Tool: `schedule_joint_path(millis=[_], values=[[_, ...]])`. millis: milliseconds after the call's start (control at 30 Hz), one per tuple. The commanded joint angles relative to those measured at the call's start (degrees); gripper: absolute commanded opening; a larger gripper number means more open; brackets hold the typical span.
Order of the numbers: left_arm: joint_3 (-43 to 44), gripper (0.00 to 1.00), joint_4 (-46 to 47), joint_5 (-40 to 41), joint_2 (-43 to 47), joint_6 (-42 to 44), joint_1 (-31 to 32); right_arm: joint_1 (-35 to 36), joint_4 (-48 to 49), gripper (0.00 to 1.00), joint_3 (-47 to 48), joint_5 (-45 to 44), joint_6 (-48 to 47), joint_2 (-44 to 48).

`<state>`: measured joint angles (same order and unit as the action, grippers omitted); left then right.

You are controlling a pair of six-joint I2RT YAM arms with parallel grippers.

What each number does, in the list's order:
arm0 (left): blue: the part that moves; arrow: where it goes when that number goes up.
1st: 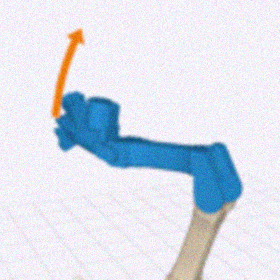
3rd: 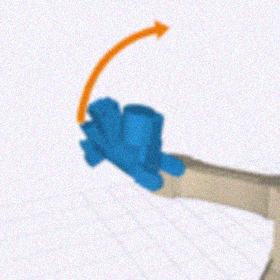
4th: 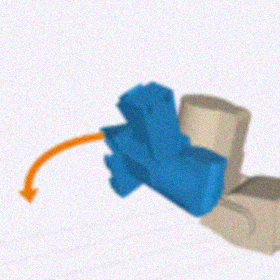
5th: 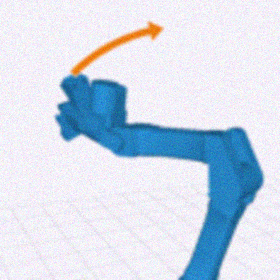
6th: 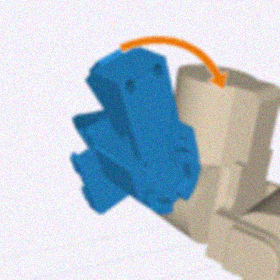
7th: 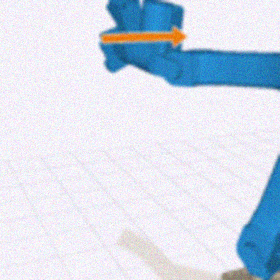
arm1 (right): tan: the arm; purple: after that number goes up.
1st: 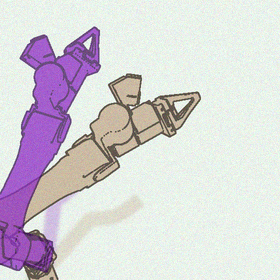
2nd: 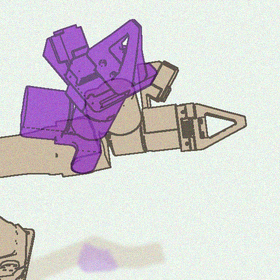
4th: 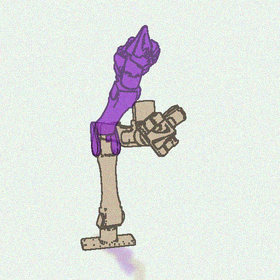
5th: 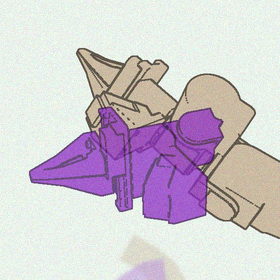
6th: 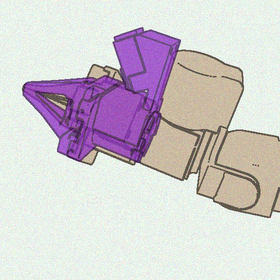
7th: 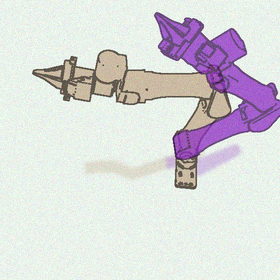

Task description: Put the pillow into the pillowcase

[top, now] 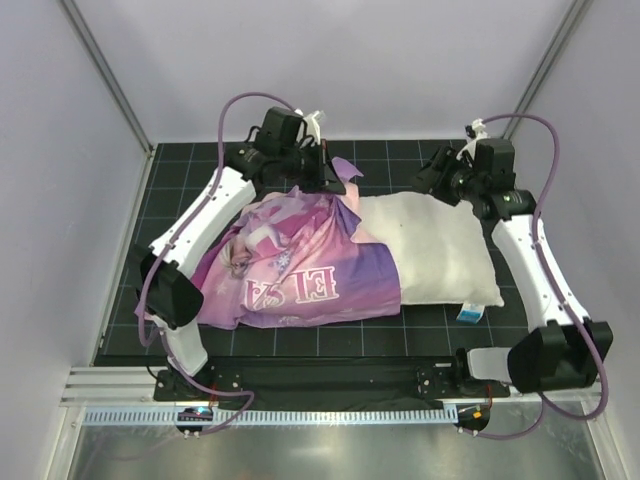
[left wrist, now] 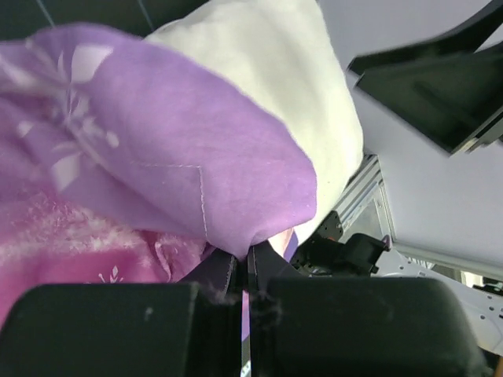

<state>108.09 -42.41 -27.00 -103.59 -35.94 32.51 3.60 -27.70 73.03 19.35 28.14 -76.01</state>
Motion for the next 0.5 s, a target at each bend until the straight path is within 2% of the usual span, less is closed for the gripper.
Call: schedule_joint_path(millis=[0, 67, 133, 267, 367, 400, 467], values=[[5.28, 0.00, -3.46, 1.60, 2.96, 4.48, 1.24, 1.15, 0.89, 0.61, -6.22, -0.01, -1.68, 6.10], [6.86, 0.00, -4.60, 1.34, 2.26, 5.61, 1.24, 1.06, 3.25, 0.64, -11.32, -0.28, -1.34, 9.37], [9.67, 0.00, -6.54, 1.08, 1.12, 6.32, 1.24, 1.15, 4.75, 0.64, -14.75, 3.92, -0.99, 10.88], [13.01, 0.00, -7.16, -0.68, -0.91, 6.07, 1.33, 1.15, 6.78, 0.56, -17.04, 3.33, -0.46, 7.11], [14.86, 0.00, -5.58, 0.19, -3.18, 5.01, 2.90, 1.15, 12.55, 0.38, -21.43, 5.68, 1.99, 3.33], [17.04, 0.00, -4.70, 1.24, -4.41, 4.48, 3.78, 2.19, 15.20, 0.26, -24.84, 7.00, 4.27, 2.36], [22.04, 0.00, -3.64, 1.61, -8.44, 4.13, 6.50, 4.04, 21.62, 0.16, -27.76, 7.02, 6.74, -0.62]])
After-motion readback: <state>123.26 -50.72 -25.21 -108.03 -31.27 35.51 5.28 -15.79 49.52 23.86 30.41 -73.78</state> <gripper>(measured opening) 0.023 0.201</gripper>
